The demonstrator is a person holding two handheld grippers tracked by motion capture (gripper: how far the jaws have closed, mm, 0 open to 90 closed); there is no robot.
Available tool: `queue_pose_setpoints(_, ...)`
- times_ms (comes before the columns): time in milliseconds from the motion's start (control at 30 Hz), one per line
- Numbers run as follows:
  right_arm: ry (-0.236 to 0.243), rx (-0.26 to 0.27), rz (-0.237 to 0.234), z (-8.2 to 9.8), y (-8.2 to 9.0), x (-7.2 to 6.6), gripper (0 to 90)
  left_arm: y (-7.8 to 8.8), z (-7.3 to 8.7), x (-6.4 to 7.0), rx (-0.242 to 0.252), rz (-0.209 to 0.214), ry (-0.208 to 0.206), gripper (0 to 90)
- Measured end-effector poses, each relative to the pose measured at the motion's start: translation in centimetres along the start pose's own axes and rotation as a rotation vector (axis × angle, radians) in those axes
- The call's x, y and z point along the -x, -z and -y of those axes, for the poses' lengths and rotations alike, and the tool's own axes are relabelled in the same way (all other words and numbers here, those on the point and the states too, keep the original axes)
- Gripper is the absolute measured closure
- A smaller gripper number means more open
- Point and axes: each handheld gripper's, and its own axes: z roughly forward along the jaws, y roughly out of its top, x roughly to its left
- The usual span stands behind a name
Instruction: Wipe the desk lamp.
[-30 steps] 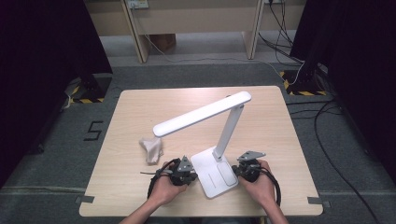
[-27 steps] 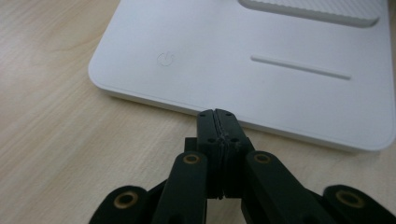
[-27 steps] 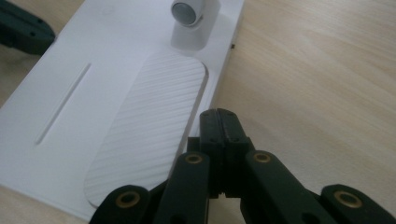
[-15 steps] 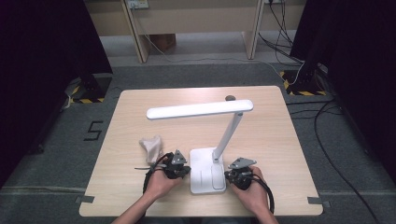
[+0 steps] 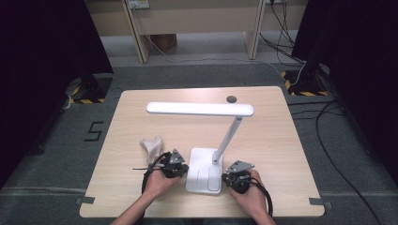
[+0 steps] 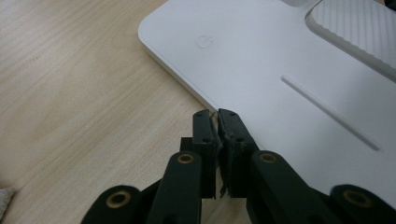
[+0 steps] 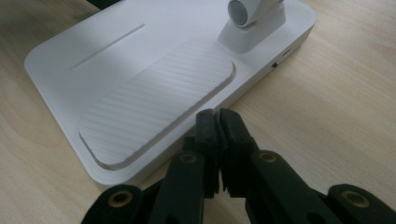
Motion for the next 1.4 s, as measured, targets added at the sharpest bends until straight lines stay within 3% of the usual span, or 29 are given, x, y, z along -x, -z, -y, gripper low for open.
queue_pose_setpoints(167, -0.028, 0.041, 0.010, 0.2, 0.1, 0.4, 70.5, 0.9, 0.0, 0.0, 0.024, -0.021, -0.019, 73.5)
queue_pose_setpoints(300, -0.037, 0.056, 0.019, 0.2, 0.2, 0.5, 65.5, 1.9, -0.1, 0.2, 0.054, -0.037, -0.040, 65.7)
queue_pose_setpoints(433, -0.043, 0.066, 0.020, 0.2, 0.5, 0.8, 62.6, 3.1, 0.3, 0.2, 0.082, -0.014, -0.033, 58.5)
queue_pose_setpoints(800, -0.082, 0.098, 0.054, 1.3, 2.3, 2.4, 57.3, 6.8, 2.5, -0.5, 0.121, -0.043, -0.017, 48.3)
queue_pose_setpoints(1000, -0.097, 0.111, 0.093, 2.2, 3.4, 3.1, 56.7, 8.5, 4.2, -1.5, 0.144, -0.080, 0.035, 46.1)
queue_pose_setpoints(1167, -0.159, 0.127, 0.099, 3.4, 4.2, 4.0, 55.5, 9.7, 6.2, -2.3, 0.164, -0.111, 0.087, 45.1)
queue_pose_setpoints(1400, -0.200, 0.170, 0.133, 4.6, 5.0, 4.6, 54.4, 9.9, 9.6, -3.0, 0.171, -0.142, 0.173, 44.7)
